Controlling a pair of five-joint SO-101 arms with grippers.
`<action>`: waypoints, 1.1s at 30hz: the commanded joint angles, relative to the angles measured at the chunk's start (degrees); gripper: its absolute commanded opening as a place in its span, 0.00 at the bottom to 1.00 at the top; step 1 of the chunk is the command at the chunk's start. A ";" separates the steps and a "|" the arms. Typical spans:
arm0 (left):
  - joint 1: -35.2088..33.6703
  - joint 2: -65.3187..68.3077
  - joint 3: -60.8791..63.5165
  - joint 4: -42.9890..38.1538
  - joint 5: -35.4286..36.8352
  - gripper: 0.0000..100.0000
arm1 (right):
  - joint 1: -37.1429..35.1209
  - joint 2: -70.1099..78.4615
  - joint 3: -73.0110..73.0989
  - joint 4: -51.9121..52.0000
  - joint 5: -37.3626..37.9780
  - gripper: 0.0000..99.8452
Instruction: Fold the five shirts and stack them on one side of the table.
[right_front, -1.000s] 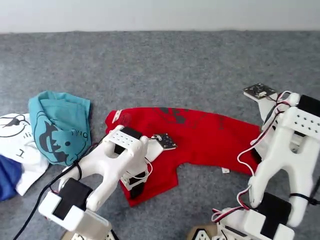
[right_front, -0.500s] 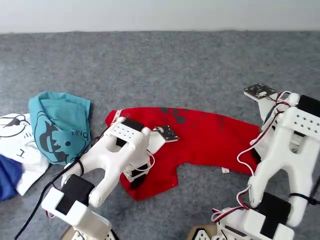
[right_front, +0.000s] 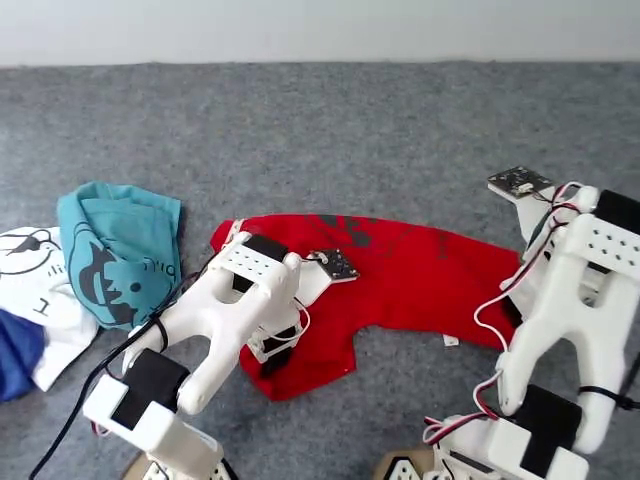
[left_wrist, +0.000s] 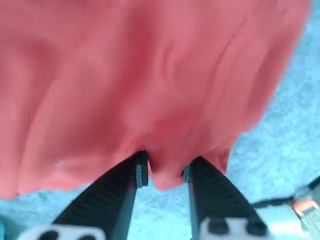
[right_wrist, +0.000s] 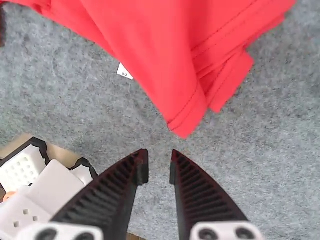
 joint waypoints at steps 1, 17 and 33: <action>-0.44 -0.70 -1.98 2.29 -1.76 0.13 | 0.40 -2.59 0.26 2.15 -0.44 0.08; -3.78 -8.44 0.66 1.49 -3.25 0.13 | 0.40 -2.59 0.26 2.15 -0.53 0.08; 1.05 -4.66 0.66 4.13 -2.90 0.13 | 0.40 -2.59 0.26 2.15 -0.62 0.08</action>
